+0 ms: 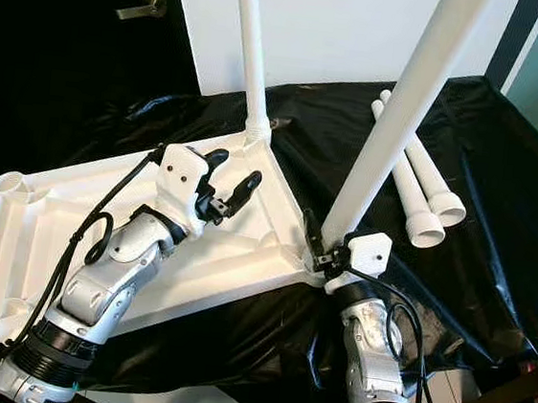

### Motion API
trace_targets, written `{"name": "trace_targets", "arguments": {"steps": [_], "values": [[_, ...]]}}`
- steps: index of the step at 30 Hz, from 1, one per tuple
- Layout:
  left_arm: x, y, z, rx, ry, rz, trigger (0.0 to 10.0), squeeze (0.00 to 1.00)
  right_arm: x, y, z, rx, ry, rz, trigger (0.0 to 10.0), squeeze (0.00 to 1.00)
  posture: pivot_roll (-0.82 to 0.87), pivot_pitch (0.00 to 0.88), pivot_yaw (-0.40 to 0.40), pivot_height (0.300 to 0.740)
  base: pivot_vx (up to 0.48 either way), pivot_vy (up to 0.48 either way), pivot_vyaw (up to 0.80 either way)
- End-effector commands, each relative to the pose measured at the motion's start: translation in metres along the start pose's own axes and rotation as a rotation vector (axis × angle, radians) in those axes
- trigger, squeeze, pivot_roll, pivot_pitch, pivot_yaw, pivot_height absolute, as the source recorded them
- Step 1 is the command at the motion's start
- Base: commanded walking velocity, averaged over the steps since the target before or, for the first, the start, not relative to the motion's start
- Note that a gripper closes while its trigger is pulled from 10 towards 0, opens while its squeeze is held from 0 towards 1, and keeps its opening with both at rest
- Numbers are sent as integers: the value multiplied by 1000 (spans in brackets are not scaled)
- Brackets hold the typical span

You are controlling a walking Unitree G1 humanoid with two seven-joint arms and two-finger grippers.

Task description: Building children table

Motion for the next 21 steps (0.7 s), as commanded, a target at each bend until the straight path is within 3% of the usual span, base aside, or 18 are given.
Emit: {"name": "trace_targets", "arguments": {"steps": [1, 8, 14, 21], "values": [[11, 1, 6, 33, 14, -111, 10000, 0, 1, -17, -40, -172, 34, -21, 10000, 0, -120, 32, 113, 740, 0, 0, 0], [10, 1, 6, 33, 14, -108, 10000, 0, -5, -23, -39, -170, -91, 48, 10000, 0, -119, 33, 116, 740, 0, 0, 0], [10, 1, 6, 34, 16, -109, 10000, 0, -5, -28, -37, -160, -113, 60, 10000, 0, -118, 32, 119, 740, 0, 0, 0], [10, 1, 7, 37, 15, -115, 10000, 0, -13, -26, -29, -152, -291, 164, 10000, 0, -126, 30, 123, 740, 0, 0, 0]]}}
Point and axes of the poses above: a point about 5 cm out from each wrist's last joint towards the gripper, its own y axis pointing out of the wrist towards the gripper, its own z axis along the axis of the wrist's last joint, x = y × z, the point moved 6 cm from there along y, pointing out of the wrist towards the gripper, and after that the axes turned 12 degrees about y, right-handed, at the moved point
